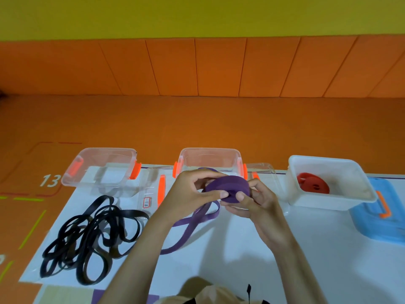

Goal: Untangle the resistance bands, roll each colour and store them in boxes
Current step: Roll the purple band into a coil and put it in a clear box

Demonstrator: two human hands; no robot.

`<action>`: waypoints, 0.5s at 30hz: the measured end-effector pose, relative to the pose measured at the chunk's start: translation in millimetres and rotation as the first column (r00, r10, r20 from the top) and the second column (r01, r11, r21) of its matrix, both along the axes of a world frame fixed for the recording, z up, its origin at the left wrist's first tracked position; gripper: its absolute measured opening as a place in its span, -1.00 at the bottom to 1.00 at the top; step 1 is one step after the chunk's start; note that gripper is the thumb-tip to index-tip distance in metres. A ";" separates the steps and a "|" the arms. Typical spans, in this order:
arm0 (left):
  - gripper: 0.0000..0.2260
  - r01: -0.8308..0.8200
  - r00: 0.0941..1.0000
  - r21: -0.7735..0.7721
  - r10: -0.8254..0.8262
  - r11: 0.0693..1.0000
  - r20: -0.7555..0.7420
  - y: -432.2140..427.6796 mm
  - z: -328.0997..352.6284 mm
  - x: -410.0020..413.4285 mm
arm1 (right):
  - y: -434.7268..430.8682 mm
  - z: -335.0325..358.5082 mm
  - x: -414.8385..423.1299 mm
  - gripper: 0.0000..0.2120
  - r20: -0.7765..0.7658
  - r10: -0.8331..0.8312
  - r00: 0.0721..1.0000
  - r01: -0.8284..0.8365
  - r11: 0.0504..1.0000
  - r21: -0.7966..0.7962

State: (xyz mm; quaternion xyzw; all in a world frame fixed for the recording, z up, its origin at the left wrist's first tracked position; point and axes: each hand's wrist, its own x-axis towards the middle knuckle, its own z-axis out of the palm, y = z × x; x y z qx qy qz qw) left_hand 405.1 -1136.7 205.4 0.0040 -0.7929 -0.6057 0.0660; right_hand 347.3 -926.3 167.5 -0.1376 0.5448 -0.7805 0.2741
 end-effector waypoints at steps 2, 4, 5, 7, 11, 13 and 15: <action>-0.73 -0.007 1.000 -0.015 0.007 1.000 0.017 -4.7 -0.1 -0.7 | 1.2 -2.2 1.6 -0.68 -0.012 0.030 0.999 -0.030 0.999 -0.020; -0.73 -0.002 0.999 -0.104 0.008 0.995 0.054 -7.6 -3.3 0.3 | 4.9 -2.0 -0.6 -0.78 -0.128 0.064 0.990 -0.046 0.989 0.138; -0.73 0.004 0.997 -0.149 0.007 0.989 0.073 -7.2 -5.4 1.5 | 7.0 -1.1 -2.1 -0.79 -0.204 0.073 0.976 -0.021 0.969 0.247; -0.71 0.012 0.996 -0.182 0.004 0.983 0.092 -4.6 -8.9 4.2 | 10.9 -0.3 -4.2 -0.76 -0.279 0.051 0.959 0.050 0.937 0.345; -0.68 -0.028 0.995 -0.040 0.031 0.999 0.097 2.4 -10.0 9.5 | 12.2 1.9 3.1 -0.81 -0.196 -0.072 0.978 0.106 0.980 0.168; -0.67 -0.047 0.994 -0.011 0.048 0.999 0.094 1.1 -8.1 12.1 | 11.9 -0.5 7.0 -0.76 -0.131 -0.075 0.988 0.089 0.990 0.105; -0.70 -0.041 0.995 -0.021 0.042 0.999 0.089 -3.2 -5.7 15.2 | 12.0 -3.3 8.4 -0.76 -0.109 -0.005 0.994 0.018 0.993 0.120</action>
